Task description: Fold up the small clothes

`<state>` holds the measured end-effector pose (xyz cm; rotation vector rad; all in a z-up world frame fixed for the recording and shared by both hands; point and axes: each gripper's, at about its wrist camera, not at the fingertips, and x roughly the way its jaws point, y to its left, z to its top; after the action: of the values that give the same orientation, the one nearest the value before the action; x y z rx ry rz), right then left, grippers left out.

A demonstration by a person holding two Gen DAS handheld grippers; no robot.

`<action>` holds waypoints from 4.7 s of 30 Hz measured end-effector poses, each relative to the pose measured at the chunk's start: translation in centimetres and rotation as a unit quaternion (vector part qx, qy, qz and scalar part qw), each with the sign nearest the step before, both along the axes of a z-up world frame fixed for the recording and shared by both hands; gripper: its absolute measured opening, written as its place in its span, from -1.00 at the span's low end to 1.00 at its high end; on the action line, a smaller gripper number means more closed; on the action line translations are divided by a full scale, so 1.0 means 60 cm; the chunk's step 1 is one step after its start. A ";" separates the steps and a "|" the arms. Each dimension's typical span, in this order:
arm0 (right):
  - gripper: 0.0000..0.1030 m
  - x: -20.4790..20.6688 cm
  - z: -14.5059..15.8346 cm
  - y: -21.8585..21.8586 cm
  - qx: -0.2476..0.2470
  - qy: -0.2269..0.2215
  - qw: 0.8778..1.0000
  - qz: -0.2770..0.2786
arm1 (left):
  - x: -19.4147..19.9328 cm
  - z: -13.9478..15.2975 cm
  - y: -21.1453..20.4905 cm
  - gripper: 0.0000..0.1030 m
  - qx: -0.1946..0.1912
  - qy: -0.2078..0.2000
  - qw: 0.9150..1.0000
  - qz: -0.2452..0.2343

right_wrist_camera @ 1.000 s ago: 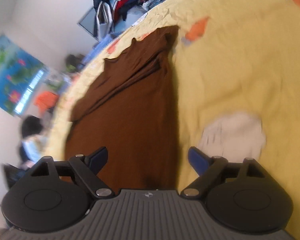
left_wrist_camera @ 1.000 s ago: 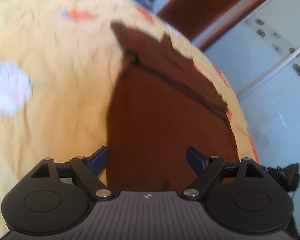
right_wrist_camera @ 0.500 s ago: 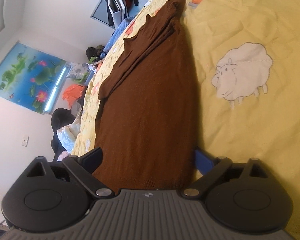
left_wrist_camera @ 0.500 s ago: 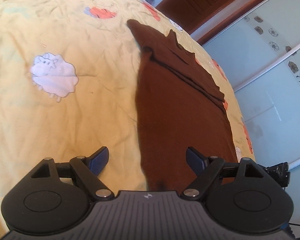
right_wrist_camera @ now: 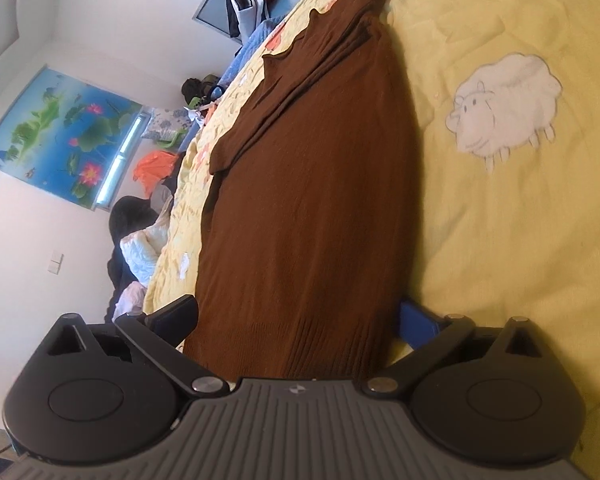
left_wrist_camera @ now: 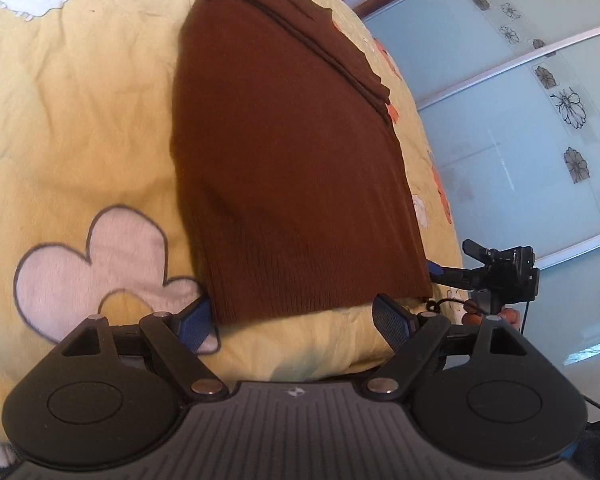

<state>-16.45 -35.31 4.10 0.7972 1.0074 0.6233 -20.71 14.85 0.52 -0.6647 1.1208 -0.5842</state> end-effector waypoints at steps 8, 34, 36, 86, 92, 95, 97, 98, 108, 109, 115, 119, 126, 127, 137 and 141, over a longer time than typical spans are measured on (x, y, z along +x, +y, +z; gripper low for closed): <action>1.00 0.011 -0.003 0.011 0.026 0.038 0.999 0.011 | 0.054 -0.016 0.020 0.65 -0.038 0.019 0.998 0.056; -0.70 -0.016 -0.032 -0.010 -0.001 0.075 0.997 0.002 | 0.077 -0.013 -0.018 -0.87 0.021 0.016 0.999 0.026; -0.72 -0.008 -0.018 -0.013 0.002 0.060 0.998 0.000 | 0.087 0.012 -0.013 -0.87 0.023 -0.018 0.999 0.023; 0.75 0.376 -0.006 0.046 -0.129 -0.053 0.989 -0.052 | 0.449 -0.006 0.026 0.78 -0.050 -0.017 0.984 0.173; -0.57 0.406 -0.032 0.046 -0.099 -0.017 0.994 -0.042 | 0.458 -0.010 -0.008 -0.85 0.039 -0.005 0.989 0.145; -0.57 0.388 -0.012 0.053 -0.115 -0.036 0.992 -0.040 | 0.439 0.013 -0.008 -0.88 0.049 -0.033 0.986 0.154; -0.57 0.367 0.005 0.052 -0.112 -0.052 0.992 -0.032 | 0.414 0.039 -0.007 -0.88 0.057 -0.065 0.986 0.142; -0.57 0.351 0.017 0.051 -0.113 -0.067 0.991 -0.025 | 0.395 0.053 -0.005 -0.89 0.058 -0.080 0.986 0.135; 0.02 0.174 0.013 0.025 -0.147 -0.059 0.987 0.014 | 0.217 0.039 0.023 -0.66 0.151 -0.088 0.982 0.074; 0.25 0.176 0.013 0.020 -0.153 -0.060 0.986 0.004 | 0.220 0.049 0.039 -0.55 0.152 -0.090 0.980 0.088; 0.48 0.270 0.094 -0.004 -0.173 -0.156 0.968 -0.092 | 0.315 0.166 0.080 0.55 0.250 -0.261 0.908 0.213; 0.53 0.411 0.088 0.037 -0.212 -0.149 0.963 -0.073 | 0.447 0.146 -0.001 0.53 0.257 -0.265 0.915 0.164; -0.56 0.507 0.013 0.130 -0.274 -0.098 0.957 0.005 | 0.578 0.035 -0.147 0.03 0.270 -0.190 0.943 0.047; -0.63 0.503 0.011 0.138 -0.283 -0.108 0.953 0.013 | 0.555 0.026 -0.150 -0.47 0.286 -0.188 0.939 0.046; -0.73 0.499 0.004 0.098 -0.269 -0.143 0.951 -0.057 | 0.548 0.023 -0.111 -0.89 0.301 -0.201 0.925 0.118; -0.15 0.486 0.003 0.108 -0.261 -0.146 0.952 -0.073 | 0.529 0.052 -0.129 -0.77 0.337 -0.216 0.909 0.114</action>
<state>12.70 -28.80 4.30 0.2956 0.7799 0.3089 11.01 7.13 3.62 -0.0478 0.7366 -0.1029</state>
